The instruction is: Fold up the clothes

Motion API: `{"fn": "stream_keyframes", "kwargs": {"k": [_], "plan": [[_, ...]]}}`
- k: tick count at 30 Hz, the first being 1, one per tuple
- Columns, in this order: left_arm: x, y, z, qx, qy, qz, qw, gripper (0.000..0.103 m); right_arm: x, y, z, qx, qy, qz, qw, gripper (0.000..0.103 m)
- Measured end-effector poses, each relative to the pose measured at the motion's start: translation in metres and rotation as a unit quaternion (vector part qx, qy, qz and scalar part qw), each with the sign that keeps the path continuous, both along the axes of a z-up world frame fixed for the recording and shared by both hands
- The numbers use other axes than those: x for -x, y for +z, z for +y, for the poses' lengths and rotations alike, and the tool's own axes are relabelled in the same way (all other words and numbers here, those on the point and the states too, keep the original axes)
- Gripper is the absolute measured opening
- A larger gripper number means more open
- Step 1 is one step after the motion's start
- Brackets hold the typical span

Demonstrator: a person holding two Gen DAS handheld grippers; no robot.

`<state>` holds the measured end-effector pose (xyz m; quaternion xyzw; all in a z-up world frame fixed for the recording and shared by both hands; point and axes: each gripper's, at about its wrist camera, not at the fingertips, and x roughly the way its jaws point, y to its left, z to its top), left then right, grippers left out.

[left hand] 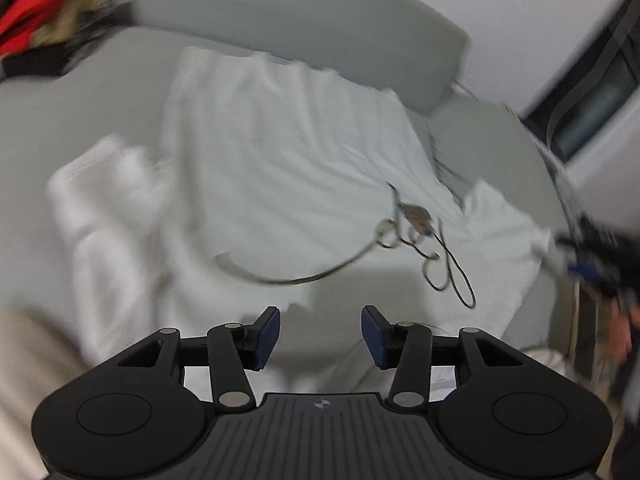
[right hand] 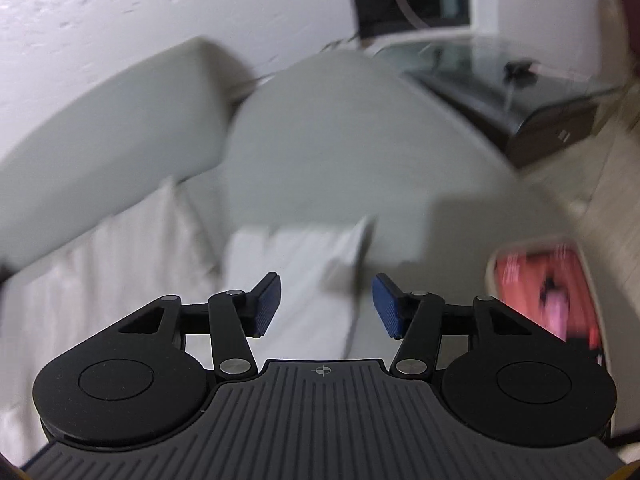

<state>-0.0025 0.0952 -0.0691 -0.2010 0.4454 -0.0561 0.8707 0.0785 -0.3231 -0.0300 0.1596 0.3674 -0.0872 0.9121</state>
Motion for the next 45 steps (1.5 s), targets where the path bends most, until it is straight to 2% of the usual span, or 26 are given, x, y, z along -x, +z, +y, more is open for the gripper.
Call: {"fn": "stream_keyframes", "kwargs": {"k": [2, 4, 6, 8, 13, 16, 17, 18, 19, 21, 23, 24, 26, 28, 29, 30, 32, 33, 34, 35, 36, 39, 41, 42, 43, 45], "plan": [[0.018, 0.001, 0.028, 0.008, 0.058, -0.005, 0.9983, 0.044, 0.026, 0.006, 0.017, -0.030, 0.041, 0.009, 0.999, 0.060], [0.034, 0.000, 0.056, 0.007, 0.124, -0.012, 0.9921, 0.043, 0.048, 0.008, 0.037, -0.051, 0.082, 0.021, 0.995, 0.061], [0.043, -0.005, 0.084, 0.011, 0.192, -0.010, 0.9813, 0.042, 0.067, 0.005, 0.057, -0.067, 0.115, 0.031, 0.991, 0.061], [0.041, -0.013, 0.106, 0.033, 0.241, -0.014, 0.9699, 0.042, 0.078, -0.002, 0.075, -0.087, 0.142, 0.046, 0.985, 0.061], [0.004, -0.042, 0.134, 0.119, 0.263, -0.029, 0.9569, 0.042, 0.084, -0.008, 0.099, -0.090, 0.180, 0.067, 0.977, 0.060], [-0.018, -0.052, 0.135, 0.123, 0.261, -0.032, 0.9571, 0.038, 0.084, -0.001, 0.097, -0.083, 0.184, 0.060, 0.977, 0.061], [-0.024, -0.053, 0.135, 0.117, 0.265, -0.030, 0.9566, 0.028, 0.087, 0.001, 0.098, -0.080, 0.184, 0.059, 0.978, 0.061], [-0.028, -0.052, 0.136, 0.109, 0.271, -0.027, 0.9561, 0.006, 0.089, 0.003, 0.099, -0.077, 0.184, 0.058, 0.978, 0.061], [-0.032, -0.049, 0.133, 0.090, 0.270, -0.029, 0.9583, 0.000, 0.091, 0.003, 0.099, -0.074, 0.183, 0.058, 0.979, 0.061], [-0.038, -0.032, 0.119, 0.013, 0.244, -0.053, 0.9683, 0.000, 0.094, 0.004, 0.098, -0.073, 0.180, 0.061, 0.979, 0.061], [-0.044, -0.015, 0.099, -0.069, 0.209, -0.081, 0.9721, 0.000, 0.094, 0.001, 0.098, -0.075, 0.180, 0.067, 0.978, 0.061], [-0.045, -0.006, 0.077, -0.123, 0.173, -0.105, 0.9716, 0.000, 0.094, 0.000, 0.098, -0.076, 0.180, 0.071, 0.978, 0.061], [-0.044, -0.001, 0.027, -0.222, 0.086, -0.146, 0.9602, 0.000, 0.092, -0.003, 0.100, -0.074, 0.183, 0.077, 0.977, 0.061], [-0.038, -0.011, -0.021, -0.285, -0.010, -0.149, 0.9470, 0.001, 0.090, -0.005, 0.102, -0.073, 0.186, 0.082, 0.976, 0.061], [-0.036, -0.016, -0.046, -0.314, -0.059, -0.150, 0.9356, 0.012, 0.089, -0.005, 0.103, -0.073, 0.187, 0.084, 0.976, 0.061], [-0.033, -0.023, -0.066, -0.338, -0.103, -0.144, 0.9241, 0.021, 0.088, -0.006, 0.104, -0.073, 0.189, 0.087, 0.975, 0.061], [-0.027, -0.043, -0.094, -0.365, -0.172, -0.115, 0.9076, 0.027, 0.087, -0.008, 0.105, -0.073, 0.190, 0.091, 0.975, 0.061], [-0.021, -0.047, -0.099, -0.369, -0.184, -0.109, 0.9045, 0.028, 0.087, -0.009, 0.104, -0.075, 0.189, 0.093, 0.975, 0.061], [-0.013, -0.047, -0.097, -0.365, -0.184, -0.111, 0.9058, 0.030, 0.087, -0.009, 0.103, -0.076, 0.188, 0.094, 0.975, 0.061], [-0.007, -0.043, -0.093, -0.351, -0.178, -0.115, 0.9119, 0.041, 0.087, -0.009, 0.101, -0.079, 0.187, 0.096, 0.974, 0.061], [-0.005, -0.035, -0.084, -0.325, -0.167, -0.119, 0.9230, 0.049, 0.086, -0.009, 0.099, -0.083, 0.184, 0.097, 0.975, 0.061], [0.000, -0.007, -0.040, -0.215, -0.102, -0.136, 0.9617, 0.050, 0.085, -0.011, 0.092, -0.095, 0.174, 0.101, 0.975, 0.062], [-0.009, 0.002, 0.000, -0.124, -0.024, -0.126, 0.9839, 0.048, 0.083, -0.013, 0.092, -0.098, 0.175, 0.103, 0.974, 0.062], [-0.014, 0.005, 0.021, -0.076, 0.018, -0.117, 0.9901, 0.044, 0.083, -0.014, 0.093, -0.098, 0.177, 0.104, 0.974, 0.062], [-0.020, 0.006, 0.041, -0.027, 0.057, -0.105, 0.9925, 0.040, 0.082, -0.014, 0.094, -0.097, 0.180, 0.105, 0.973, 0.062], [-0.036, -0.002, 0.068, 0.051, 0.103, -0.076, 0.9905, 0.036, 0.082, -0.015, 0.096, -0.096, 0.184, 0.106, 0.972, 0.062]]}}
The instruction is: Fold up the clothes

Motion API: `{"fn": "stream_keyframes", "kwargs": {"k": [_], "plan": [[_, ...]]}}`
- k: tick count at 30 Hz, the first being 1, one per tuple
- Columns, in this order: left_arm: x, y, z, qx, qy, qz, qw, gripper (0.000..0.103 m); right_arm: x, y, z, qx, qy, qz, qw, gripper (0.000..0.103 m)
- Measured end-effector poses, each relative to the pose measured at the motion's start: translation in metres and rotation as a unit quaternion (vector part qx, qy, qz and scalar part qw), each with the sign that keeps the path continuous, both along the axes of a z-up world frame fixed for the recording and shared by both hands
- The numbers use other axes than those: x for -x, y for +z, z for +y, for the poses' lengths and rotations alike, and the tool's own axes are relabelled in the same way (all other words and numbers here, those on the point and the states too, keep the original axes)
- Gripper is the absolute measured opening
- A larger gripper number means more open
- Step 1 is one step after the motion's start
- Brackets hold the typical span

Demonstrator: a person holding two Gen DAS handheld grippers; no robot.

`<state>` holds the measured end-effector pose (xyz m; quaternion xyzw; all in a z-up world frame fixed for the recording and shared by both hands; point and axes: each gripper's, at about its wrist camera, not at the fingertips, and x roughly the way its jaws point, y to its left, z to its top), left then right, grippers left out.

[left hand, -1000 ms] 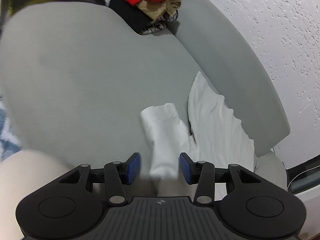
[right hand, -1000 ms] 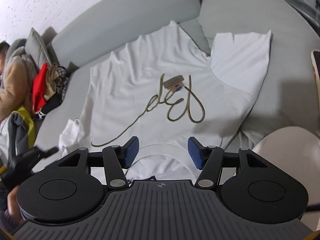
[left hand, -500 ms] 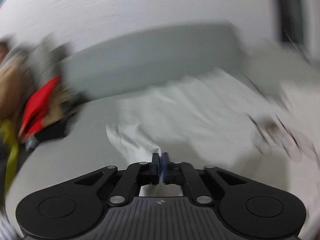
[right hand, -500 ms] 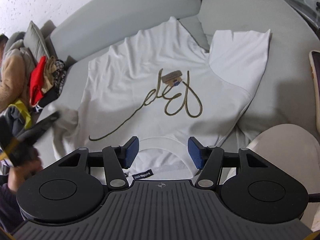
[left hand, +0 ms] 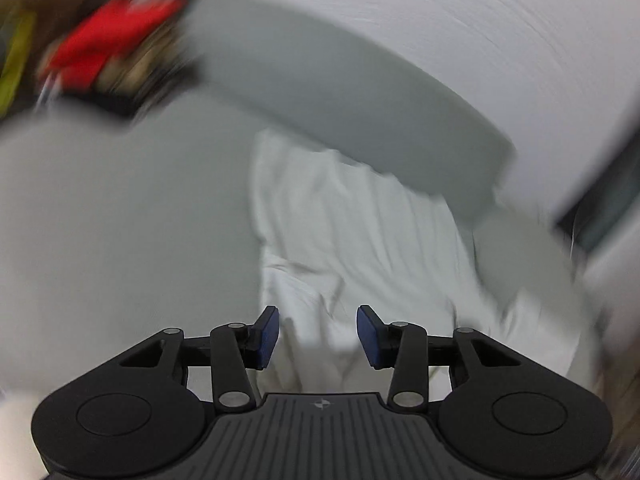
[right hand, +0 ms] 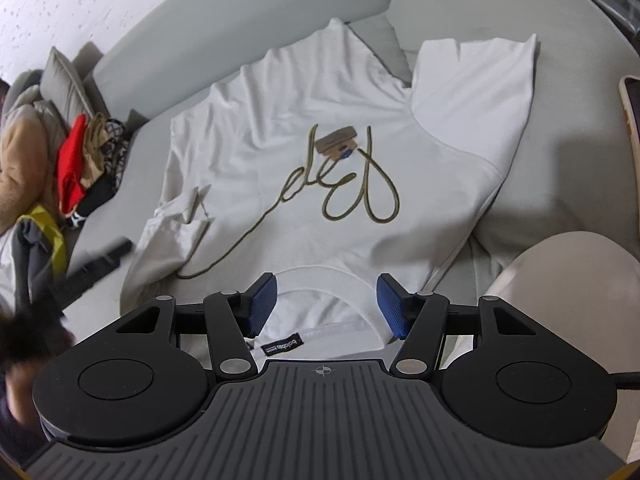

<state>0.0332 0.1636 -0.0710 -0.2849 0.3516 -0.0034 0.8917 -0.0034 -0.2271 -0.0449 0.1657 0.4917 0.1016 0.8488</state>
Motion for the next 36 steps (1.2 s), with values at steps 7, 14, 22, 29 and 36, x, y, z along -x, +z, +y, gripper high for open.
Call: {"fn": "stream_keyframes", "kwargs": {"k": [7, 14, 22, 29, 36], "plan": [[-0.052, -0.013, -0.005, -0.019, -0.050, 0.069, 0.9962, 0.037, -0.001, 0.000, 0.001, 0.004, 0.002, 0.003, 1.000, 0.062], [-0.052, 0.002, -0.064, -0.228, -0.138, 0.073, 0.9611, 0.042, -0.003, -0.005, 0.001, 0.008, 0.004, 0.016, 1.000, 0.062], [-0.065, -0.018, -0.098, -0.335, -0.195, 0.108, 0.9154, 0.017, -0.004, -0.010, 0.004, 0.011, 0.010, 0.027, 1.000, 0.063], [-0.041, 0.015, -0.054, -0.249, -0.121, 0.029, 0.9604, 0.001, -0.001, -0.010, -0.006, 0.002, -0.002, 0.027, 1.000, 0.063], [0.049, 0.002, 0.074, -0.040, 0.147, -0.032, 0.9878, 0.001, -0.004, -0.015, -0.001, 0.000, 0.006, 0.031, 0.999, 0.063]]}}
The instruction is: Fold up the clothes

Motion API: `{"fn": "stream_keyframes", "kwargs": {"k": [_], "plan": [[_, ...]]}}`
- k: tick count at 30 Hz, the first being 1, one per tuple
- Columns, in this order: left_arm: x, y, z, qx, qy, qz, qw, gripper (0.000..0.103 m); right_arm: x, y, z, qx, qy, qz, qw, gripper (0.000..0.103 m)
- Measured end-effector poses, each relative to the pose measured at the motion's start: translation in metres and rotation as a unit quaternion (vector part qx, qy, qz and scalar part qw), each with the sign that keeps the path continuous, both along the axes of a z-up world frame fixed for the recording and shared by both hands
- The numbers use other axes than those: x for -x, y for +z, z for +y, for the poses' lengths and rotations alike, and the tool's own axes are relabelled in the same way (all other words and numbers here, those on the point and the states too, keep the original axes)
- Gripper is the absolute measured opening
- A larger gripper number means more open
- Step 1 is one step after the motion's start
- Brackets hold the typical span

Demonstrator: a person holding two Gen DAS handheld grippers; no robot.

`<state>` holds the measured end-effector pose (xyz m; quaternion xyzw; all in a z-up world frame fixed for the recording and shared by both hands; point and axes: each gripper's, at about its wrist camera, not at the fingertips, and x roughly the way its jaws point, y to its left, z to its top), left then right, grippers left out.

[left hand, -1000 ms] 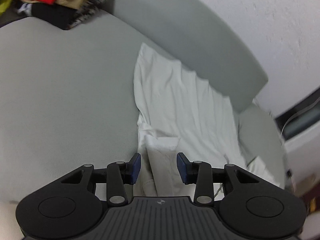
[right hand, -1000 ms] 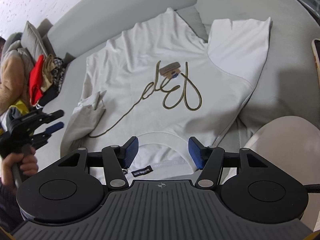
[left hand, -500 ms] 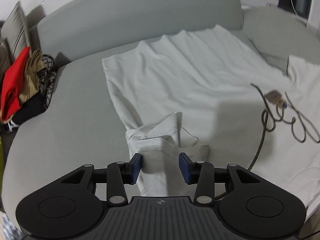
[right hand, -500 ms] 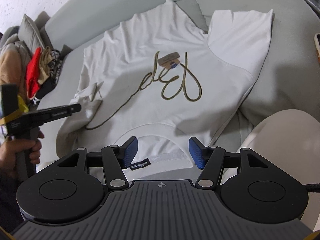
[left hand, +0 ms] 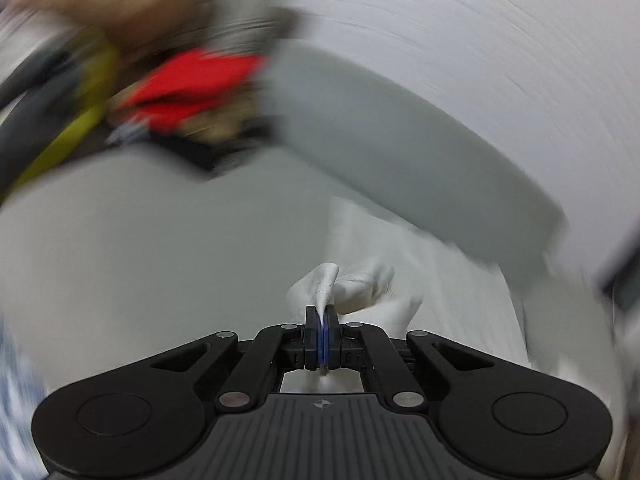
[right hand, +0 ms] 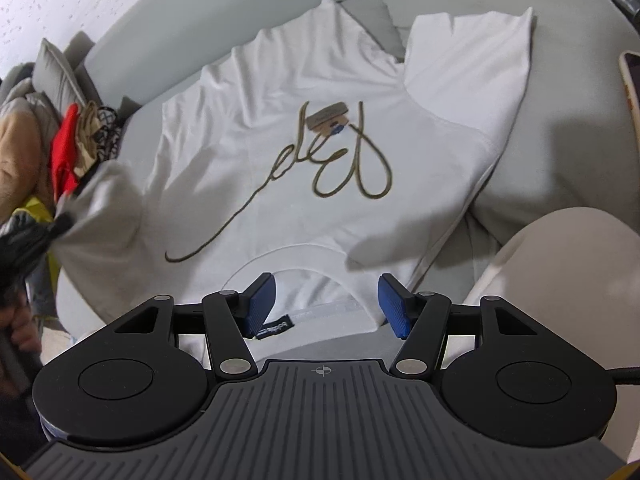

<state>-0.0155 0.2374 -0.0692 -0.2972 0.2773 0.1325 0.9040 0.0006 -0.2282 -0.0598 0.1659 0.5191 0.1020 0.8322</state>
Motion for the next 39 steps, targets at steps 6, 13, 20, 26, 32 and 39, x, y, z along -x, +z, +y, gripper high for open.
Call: {"fn": "stream_keyframes", "kwargs": {"k": [6, 13, 20, 26, 32, 39], "plan": [[0.051, -0.048, 0.055, 0.125, 0.137, -0.003, 0.9827, 0.002, 0.002, -0.002, 0.020, -0.004, 0.036, 0.007, 0.999, 0.063], [0.044, -0.053, 0.060, 0.171, 0.113, 0.007, 0.9788, 0.037, 0.002, -0.001, 0.019, -0.001, 0.036, 0.009, 0.999, 0.064], [-0.028, -0.036, 0.010, 0.009, 0.003, 0.094, 0.9955, 0.026, 0.005, -0.001, 0.018, 0.003, 0.035, 0.010, 0.999, 0.064], [-0.009, -0.015, -0.005, -0.067, 0.033, 0.050, 0.9960, 0.000, 0.007, -0.002, 0.014, -0.001, 0.030, 0.010, 0.999, 0.064], [-0.004, -0.041, 0.010, -0.044, 0.059, 0.099, 0.9923, 0.005, 0.001, -0.018, 0.003, -0.007, 0.011, 0.029, 0.999, 0.064], [0.017, -0.012, -0.011, -0.083, 0.031, 0.094, 0.9916, 0.049, 0.005, -0.014, -0.025, -0.019, -0.044, 0.007, 0.999, 0.064]]}}
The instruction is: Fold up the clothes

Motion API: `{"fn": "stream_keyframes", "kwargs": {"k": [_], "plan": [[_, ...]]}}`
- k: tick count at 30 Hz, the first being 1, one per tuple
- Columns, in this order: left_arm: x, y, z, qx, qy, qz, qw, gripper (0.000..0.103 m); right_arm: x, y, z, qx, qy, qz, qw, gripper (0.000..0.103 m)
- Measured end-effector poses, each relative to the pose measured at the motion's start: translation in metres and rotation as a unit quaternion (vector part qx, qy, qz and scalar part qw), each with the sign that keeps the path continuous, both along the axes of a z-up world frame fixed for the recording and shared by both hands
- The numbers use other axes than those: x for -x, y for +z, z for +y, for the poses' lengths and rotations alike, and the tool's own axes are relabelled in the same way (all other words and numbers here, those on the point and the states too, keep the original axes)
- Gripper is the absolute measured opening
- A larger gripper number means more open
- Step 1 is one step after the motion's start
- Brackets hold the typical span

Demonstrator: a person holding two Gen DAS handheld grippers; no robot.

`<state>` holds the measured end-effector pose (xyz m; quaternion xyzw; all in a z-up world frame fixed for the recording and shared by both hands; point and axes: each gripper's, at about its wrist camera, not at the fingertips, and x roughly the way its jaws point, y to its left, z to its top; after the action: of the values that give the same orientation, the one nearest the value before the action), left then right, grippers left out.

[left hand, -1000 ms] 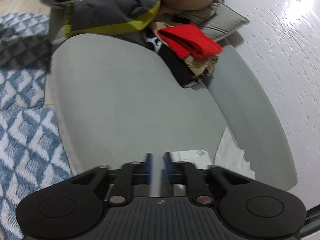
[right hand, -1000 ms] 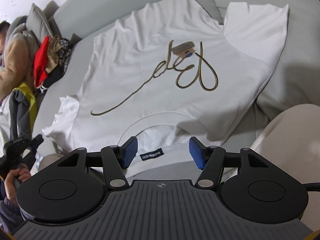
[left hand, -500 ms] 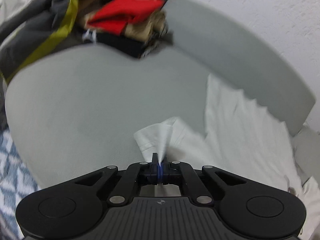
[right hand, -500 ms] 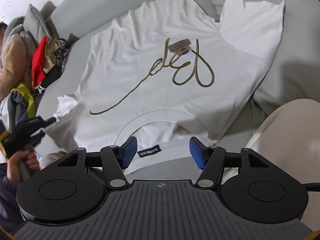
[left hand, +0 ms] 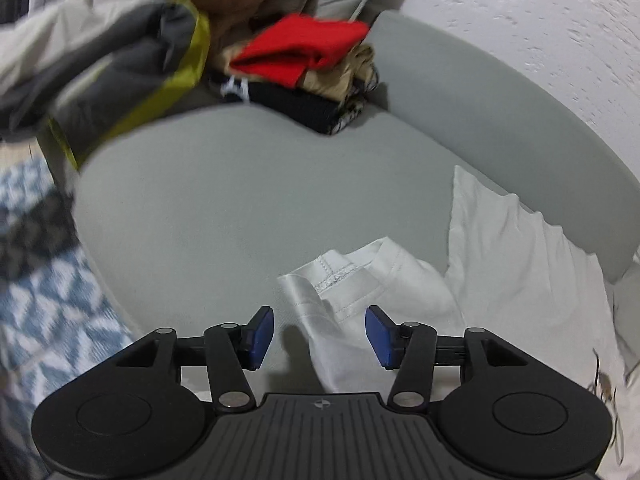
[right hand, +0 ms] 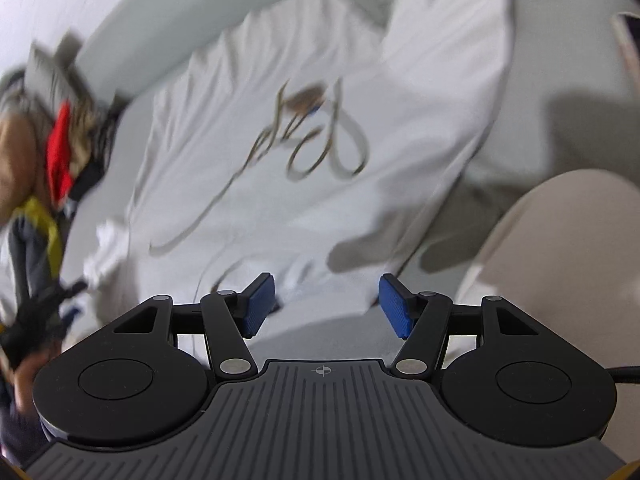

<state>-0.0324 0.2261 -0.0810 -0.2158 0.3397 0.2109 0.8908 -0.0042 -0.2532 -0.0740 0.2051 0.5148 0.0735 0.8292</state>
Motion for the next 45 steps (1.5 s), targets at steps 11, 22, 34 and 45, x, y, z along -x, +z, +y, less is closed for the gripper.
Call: {"fn": "stream_keyframes", "kwargs": {"k": [11, 22, 34, 45], "plan": [[-0.030, -0.010, -0.131, 0.029, -0.280, 0.018, 0.9594, 0.019, -0.066, -0.028, -0.098, 0.006, -0.215, -0.041, 0.976, 0.061], [-0.044, -0.022, -0.153, 0.042, -0.305, 0.040, 0.9506, 0.020, -0.113, -0.051, -0.105, -0.031, -0.199, -0.095, 0.975, 0.012], [-0.050, -0.024, -0.155, 0.032, -0.323, 0.041, 0.9451, 0.022, -0.114, -0.031, -0.068, 0.171, -0.212, -0.102, 0.957, 0.000], [-0.026, 0.001, -0.147, 0.009, -0.315, 0.033, 0.9484, 0.034, -0.049, 0.010, -0.036, 0.093, -0.082, -0.074, 0.989, 0.051]]}}
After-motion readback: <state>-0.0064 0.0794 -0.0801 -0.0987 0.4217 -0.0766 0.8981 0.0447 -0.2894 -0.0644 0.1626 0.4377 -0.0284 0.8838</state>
